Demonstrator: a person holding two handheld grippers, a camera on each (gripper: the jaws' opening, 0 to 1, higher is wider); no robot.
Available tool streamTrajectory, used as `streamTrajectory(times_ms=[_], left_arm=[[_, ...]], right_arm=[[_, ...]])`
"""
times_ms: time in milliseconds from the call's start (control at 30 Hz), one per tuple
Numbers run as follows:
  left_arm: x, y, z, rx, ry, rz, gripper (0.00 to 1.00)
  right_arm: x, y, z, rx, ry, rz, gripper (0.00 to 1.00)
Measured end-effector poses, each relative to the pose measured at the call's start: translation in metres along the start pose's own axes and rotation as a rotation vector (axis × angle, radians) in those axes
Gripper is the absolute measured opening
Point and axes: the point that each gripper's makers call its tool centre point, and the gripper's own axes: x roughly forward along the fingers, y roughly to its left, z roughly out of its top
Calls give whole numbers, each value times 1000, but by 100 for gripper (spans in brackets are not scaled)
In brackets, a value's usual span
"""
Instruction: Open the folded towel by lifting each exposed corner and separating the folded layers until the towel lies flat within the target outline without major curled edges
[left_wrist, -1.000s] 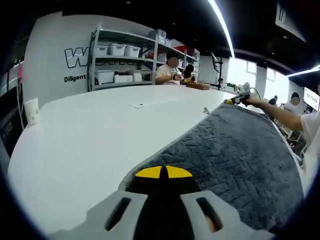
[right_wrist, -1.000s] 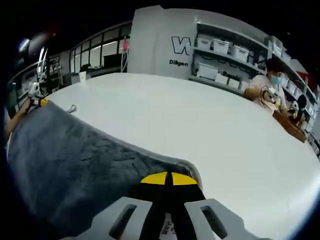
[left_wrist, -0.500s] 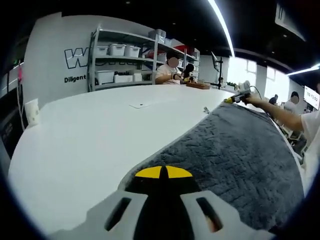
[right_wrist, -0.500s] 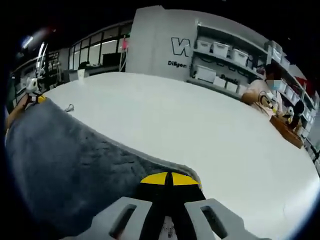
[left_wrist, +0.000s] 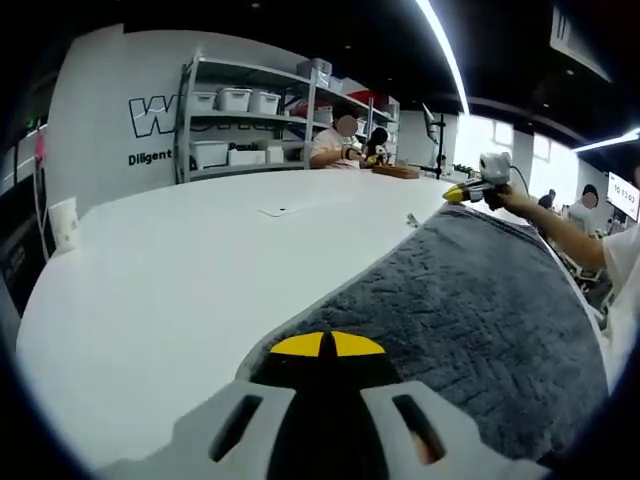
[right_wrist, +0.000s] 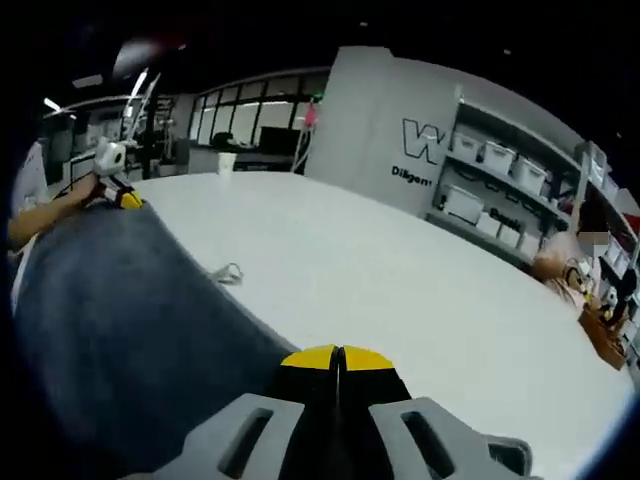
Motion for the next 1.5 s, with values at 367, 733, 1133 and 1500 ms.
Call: streamTrajectory(times_ms=[367,733,1133,1500], left_arm=[[0,1,0,-2,-2,1,1],[-19,9,29,135,-59,112,0],[-16,17,15,163,42,132,0],[-13,26,-1,88,66,102,0]], right_arm=[[61,172,84,17,-80,356,0],[129,284,126,110,-62,529,0],[174,334,126,-46,8,503,0],[174,337,119,-60,21,515,0]])
